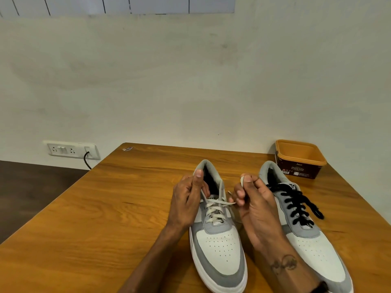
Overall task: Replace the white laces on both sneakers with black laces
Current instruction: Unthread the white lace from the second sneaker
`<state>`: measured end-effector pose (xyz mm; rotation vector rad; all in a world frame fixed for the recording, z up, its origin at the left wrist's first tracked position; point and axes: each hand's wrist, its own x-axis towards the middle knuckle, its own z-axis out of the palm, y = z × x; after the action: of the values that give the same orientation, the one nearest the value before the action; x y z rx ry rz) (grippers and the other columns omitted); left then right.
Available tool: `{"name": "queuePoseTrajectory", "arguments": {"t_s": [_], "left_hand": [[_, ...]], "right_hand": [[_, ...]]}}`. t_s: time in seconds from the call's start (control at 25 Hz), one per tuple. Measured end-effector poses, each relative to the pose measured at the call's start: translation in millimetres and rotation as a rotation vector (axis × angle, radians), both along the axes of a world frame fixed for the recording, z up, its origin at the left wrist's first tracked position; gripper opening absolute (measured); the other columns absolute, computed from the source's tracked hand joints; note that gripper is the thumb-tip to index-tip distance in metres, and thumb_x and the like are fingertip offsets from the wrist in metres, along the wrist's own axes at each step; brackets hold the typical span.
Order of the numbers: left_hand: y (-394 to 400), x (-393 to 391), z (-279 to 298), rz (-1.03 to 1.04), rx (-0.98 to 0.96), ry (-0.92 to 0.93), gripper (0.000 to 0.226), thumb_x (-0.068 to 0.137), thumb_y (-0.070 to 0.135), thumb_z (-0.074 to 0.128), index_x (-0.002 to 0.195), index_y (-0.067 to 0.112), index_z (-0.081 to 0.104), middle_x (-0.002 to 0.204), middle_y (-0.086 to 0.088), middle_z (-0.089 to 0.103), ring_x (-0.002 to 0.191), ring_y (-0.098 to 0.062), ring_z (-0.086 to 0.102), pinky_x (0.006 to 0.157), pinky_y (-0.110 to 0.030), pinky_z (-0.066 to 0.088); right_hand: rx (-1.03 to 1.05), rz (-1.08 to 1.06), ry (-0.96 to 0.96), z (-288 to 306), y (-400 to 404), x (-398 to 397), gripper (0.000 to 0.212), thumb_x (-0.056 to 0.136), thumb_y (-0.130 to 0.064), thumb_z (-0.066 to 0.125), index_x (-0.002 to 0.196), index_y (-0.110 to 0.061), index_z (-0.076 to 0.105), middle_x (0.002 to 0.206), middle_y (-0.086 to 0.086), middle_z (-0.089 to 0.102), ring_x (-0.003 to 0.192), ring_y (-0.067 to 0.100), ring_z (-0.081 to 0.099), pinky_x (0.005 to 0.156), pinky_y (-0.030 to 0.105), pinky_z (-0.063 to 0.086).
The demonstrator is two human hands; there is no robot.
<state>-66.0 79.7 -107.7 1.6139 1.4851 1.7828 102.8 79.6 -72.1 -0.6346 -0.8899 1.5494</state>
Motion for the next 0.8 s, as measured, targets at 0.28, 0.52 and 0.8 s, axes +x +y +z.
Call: {"name": "queuePoseTrajectory", "arguments": {"t_s": [0.28, 0.52, 0.8], "left_hand": [[-1.8, -0.5, 0.1, -0.025, -0.047, -0.076, 0.072, 0.103, 0.073, 0.03, 0.076, 0.017, 0.066, 0.078, -0.008, 0.068, 0.08, -0.032, 0.067, 0.081, -0.062, 0.052], [-7.1, 2.2, 6.8, -0.099, -0.057, -0.12, 0.089, 0.099, 0.081, 0.025, 0.078, 0.003, 0.063, 0.076, -0.011, 0.066, 0.076, -0.033, 0.063, 0.081, -0.056, 0.051], [-9.9, 2.2, 8.4, -0.097, -0.045, -0.119, 0.09, 0.098, 0.082, 0.018, 0.068, 0.009, 0.063, 0.073, -0.011, 0.067, 0.073, -0.031, 0.064, 0.08, -0.054, 0.052]], "right_hand": [[0.873, -0.205, -1.194, -15.9, -7.0, 3.7, 0.022, 0.099, -0.046, 0.067, 0.12, -0.041, 0.068, 0.089, -0.028, 0.052, 0.084, -0.004, 0.055, 0.065, 0.01, 0.041], [0.83, -0.132, -1.161, -14.2, -4.0, 2.8, 0.008, 0.101, -0.038, 0.064, 0.103, -0.033, 0.071, 0.093, -0.022, 0.051, 0.09, 0.002, 0.056, 0.071, 0.017, 0.045], [0.224, -0.029, -0.355, -3.7, -4.7, 1.5, 0.02, 0.107, -0.033, 0.056, 0.106, -0.018, 0.068, 0.106, 0.009, 0.078, 0.101, 0.027, 0.075, 0.088, 0.044, 0.061]]}}
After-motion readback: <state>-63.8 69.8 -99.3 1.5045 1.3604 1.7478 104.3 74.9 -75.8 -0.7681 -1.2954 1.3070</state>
